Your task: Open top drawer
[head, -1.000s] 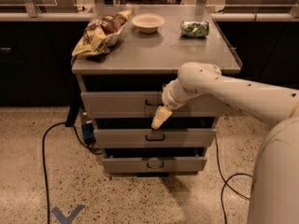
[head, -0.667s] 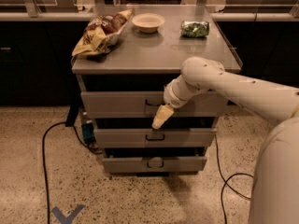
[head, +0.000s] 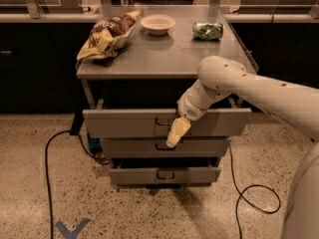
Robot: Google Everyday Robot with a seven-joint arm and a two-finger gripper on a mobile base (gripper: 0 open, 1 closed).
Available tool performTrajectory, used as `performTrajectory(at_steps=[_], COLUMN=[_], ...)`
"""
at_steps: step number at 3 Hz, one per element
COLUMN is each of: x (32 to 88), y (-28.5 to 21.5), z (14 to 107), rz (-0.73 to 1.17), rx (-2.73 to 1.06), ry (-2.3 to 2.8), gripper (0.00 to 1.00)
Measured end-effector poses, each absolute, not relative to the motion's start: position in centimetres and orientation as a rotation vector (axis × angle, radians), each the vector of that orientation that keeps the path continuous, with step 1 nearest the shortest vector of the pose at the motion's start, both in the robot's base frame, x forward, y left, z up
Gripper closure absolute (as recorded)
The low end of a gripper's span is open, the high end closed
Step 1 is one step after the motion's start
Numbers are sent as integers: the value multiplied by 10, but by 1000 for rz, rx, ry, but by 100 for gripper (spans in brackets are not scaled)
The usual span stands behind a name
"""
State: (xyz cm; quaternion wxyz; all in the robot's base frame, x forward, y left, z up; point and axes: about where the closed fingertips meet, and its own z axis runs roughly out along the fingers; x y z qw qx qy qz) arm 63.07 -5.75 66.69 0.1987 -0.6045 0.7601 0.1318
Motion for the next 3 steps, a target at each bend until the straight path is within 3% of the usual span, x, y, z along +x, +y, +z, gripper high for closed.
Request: performTrajectory(at_steps=[3], x=[598], y=[-53], z=[652], rz=[444], rx=[-1704], ry=[2172], gripper=[0])
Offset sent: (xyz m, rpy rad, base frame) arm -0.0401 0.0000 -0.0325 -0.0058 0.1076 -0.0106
